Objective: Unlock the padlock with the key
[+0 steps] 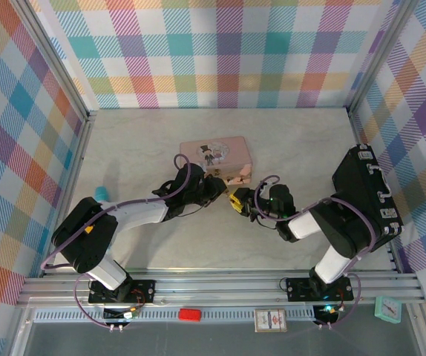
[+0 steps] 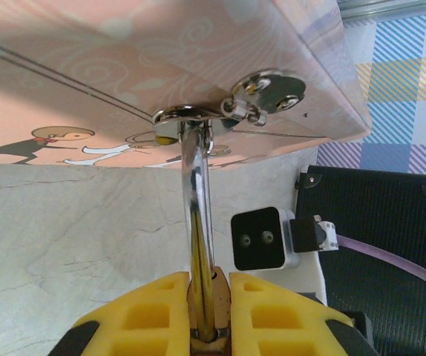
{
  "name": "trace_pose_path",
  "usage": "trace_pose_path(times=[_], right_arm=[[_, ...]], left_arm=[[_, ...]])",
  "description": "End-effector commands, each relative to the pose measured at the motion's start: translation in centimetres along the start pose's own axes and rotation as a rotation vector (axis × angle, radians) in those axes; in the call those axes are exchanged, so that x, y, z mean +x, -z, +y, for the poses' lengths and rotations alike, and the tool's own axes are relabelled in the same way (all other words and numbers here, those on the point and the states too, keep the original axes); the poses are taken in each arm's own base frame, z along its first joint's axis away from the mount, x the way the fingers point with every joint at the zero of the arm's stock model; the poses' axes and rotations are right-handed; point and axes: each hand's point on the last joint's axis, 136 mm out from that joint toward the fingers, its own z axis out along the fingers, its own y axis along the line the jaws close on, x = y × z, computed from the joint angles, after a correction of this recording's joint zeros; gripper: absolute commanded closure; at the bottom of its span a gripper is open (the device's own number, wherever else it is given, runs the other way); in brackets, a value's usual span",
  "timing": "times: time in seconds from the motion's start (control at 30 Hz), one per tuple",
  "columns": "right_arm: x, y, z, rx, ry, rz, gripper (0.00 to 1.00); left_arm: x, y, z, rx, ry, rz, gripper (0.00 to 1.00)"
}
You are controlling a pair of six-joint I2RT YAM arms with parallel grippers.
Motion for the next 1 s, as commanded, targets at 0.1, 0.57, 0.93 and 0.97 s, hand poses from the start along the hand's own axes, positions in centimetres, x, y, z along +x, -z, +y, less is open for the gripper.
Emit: trace_pose_path(times=[0.1, 0.57, 0.93, 0.97], right_arm=[[0.1, 2.0, -0.3, 0.102, 0.176, -0.040, 0.70], [0.3, 6.5, 3.2, 0.247, 0.942, -0.114, 0.68], [2.5, 4.9, 3.4, 0.250, 1.290, -0.061, 0.65], [2.6, 4.8, 3.4, 0.251, 1.309, -0.061, 0.65]], left_arm=[[-0.5, 0.7, -4.4, 0.122, -0.055, -0.020, 1.00], [-0.6, 0.4, -3.2, 0.073, -0.041, -0.007, 1.00], [-0.6, 0.5, -2.3, 0.040, -0.032, 0.011, 1.00], [-0.6, 0.5, -2.2, 0.038, -0.031, 0.012, 1.00]])
